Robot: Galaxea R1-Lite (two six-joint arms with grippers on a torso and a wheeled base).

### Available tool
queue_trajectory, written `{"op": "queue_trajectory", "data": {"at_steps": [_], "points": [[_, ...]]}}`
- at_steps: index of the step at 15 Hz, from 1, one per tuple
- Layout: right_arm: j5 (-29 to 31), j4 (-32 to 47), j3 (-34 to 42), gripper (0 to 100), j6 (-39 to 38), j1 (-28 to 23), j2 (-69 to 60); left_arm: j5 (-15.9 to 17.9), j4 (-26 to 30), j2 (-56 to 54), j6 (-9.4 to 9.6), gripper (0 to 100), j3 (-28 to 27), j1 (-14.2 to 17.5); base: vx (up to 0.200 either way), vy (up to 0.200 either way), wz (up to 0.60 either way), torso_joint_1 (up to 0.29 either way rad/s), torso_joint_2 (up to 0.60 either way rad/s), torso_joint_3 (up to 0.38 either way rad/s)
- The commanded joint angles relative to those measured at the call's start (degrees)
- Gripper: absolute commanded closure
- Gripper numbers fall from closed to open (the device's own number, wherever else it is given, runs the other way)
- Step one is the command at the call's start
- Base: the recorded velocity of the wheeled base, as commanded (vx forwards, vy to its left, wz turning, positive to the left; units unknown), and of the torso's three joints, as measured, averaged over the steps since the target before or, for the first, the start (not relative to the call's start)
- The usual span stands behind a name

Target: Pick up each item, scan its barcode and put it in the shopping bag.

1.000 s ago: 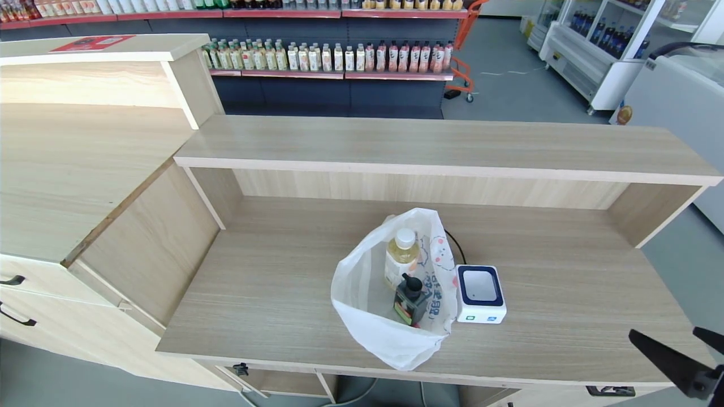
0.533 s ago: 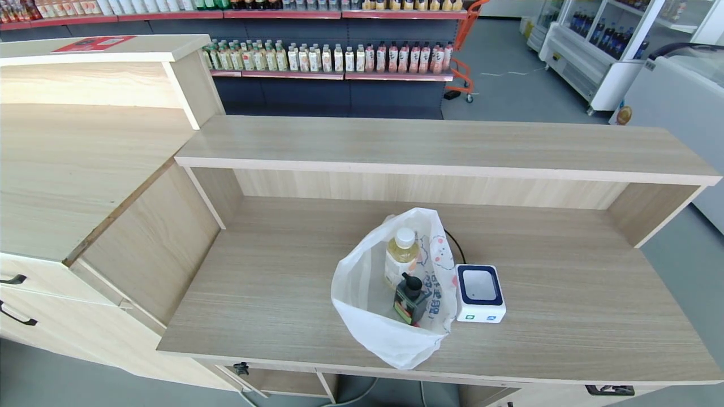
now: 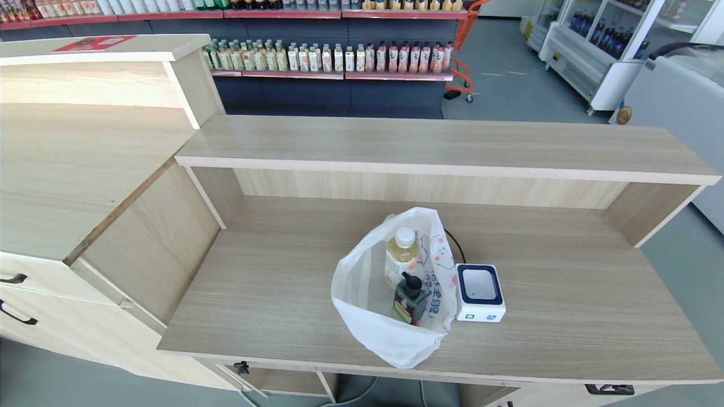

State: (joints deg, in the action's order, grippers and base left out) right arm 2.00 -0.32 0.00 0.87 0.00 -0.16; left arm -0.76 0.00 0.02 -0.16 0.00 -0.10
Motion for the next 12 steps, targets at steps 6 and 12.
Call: {"op": "queue_trajectory", "data": {"at_steps": [6,12], "points": [[0.0,0.1,0.0,100,-0.8,0.0,0.2,0.1,0.0,0.0,0.25,0,0.0,0.0,0.000,-0.033,0.00,0.000,0.00,0.000],[0.0,0.1,0.0,100,-0.8,0.0,0.2,0.1,0.0,0.0,0.33,0,0.0,0.0,0.000,-0.200,0.00,0.004,0.00,0.001]]}}
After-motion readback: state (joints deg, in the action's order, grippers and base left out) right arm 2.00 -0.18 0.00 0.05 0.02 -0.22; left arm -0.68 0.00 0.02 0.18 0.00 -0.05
